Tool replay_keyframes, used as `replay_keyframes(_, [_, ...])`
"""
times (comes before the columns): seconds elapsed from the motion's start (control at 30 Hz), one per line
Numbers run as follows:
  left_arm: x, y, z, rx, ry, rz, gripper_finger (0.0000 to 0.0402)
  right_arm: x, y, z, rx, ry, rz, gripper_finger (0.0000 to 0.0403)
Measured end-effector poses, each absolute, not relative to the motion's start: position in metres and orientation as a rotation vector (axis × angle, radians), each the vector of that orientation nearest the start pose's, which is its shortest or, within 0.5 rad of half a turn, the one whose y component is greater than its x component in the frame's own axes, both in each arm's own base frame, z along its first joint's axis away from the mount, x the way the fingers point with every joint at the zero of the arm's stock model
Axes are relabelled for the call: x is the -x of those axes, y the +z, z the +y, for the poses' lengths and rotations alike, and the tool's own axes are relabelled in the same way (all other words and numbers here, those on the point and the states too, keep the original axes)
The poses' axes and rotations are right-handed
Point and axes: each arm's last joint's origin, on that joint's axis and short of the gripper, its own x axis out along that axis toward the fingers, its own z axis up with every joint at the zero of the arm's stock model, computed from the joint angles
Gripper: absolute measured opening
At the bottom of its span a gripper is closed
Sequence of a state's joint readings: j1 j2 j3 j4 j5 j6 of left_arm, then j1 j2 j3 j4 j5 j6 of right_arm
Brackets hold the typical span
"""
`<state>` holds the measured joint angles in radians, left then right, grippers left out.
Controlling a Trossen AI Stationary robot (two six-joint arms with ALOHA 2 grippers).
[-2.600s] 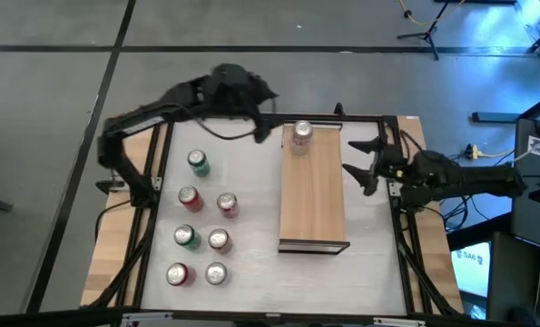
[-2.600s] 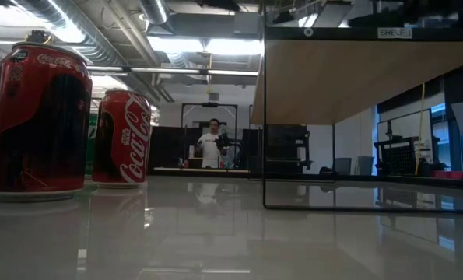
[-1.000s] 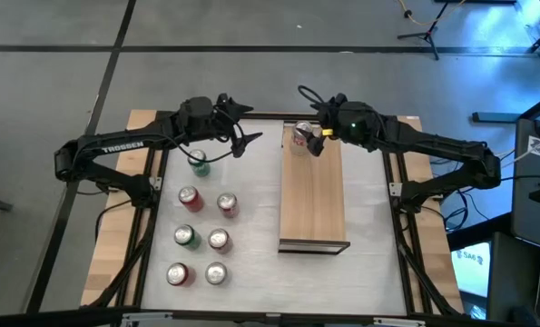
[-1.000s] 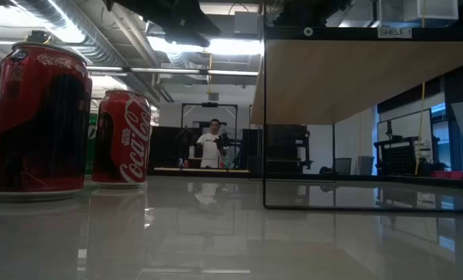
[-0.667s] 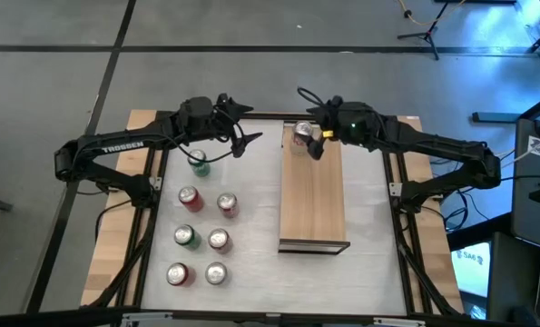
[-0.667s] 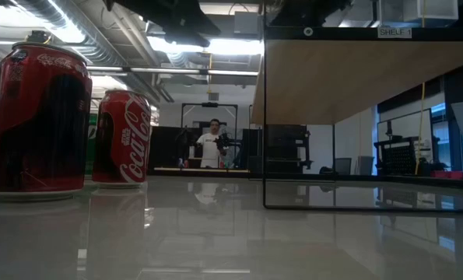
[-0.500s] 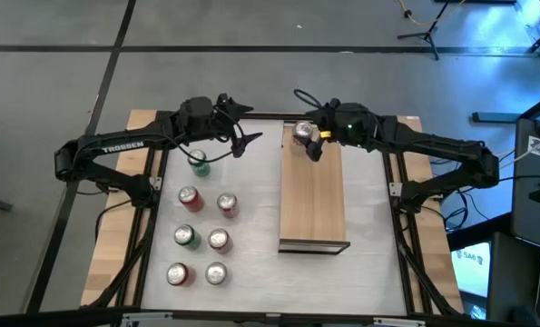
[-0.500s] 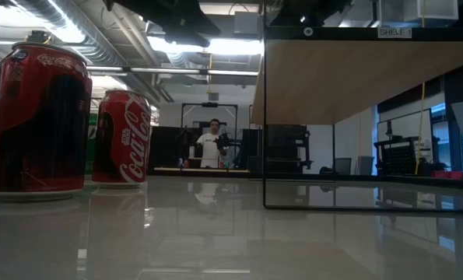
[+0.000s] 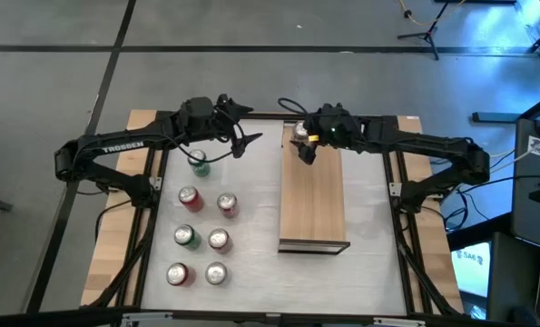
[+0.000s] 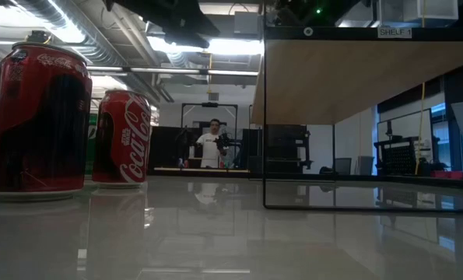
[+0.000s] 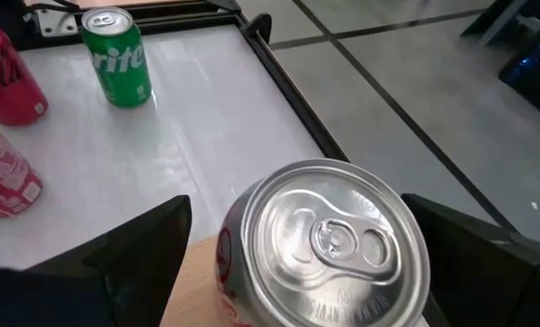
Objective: Place canned beverage on shelf
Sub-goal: Put the top silver soda can on the shelf
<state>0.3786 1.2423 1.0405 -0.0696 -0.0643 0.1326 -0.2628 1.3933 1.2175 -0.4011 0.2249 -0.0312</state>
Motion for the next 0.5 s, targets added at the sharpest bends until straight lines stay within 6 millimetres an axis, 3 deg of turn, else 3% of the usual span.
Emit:
replay_keyframes(0.13, [-0.2595, 0.3371, 0.1052, -0.086, 0.421, 0.299, 0.0389, -0.2934, 0.3272, -0.0857, 0.019, -0.465, 0.590, 0.0373])
replay_keyframes(0.4, [-0.2594, 0.3371, 0.1052, -0.086, 0.421, 0.300, 0.0389, -0.2924, 0.3270, -0.0854, 0.020, -0.464, 0.602, 0.0282])
replay_keyframes(0.5, [-0.2594, 0.3371, 0.1052, -0.086, 0.421, 0.300, 0.0389, -0.2925, 0.3270, -0.0855, 0.026, -0.463, 0.603, 0.0273])
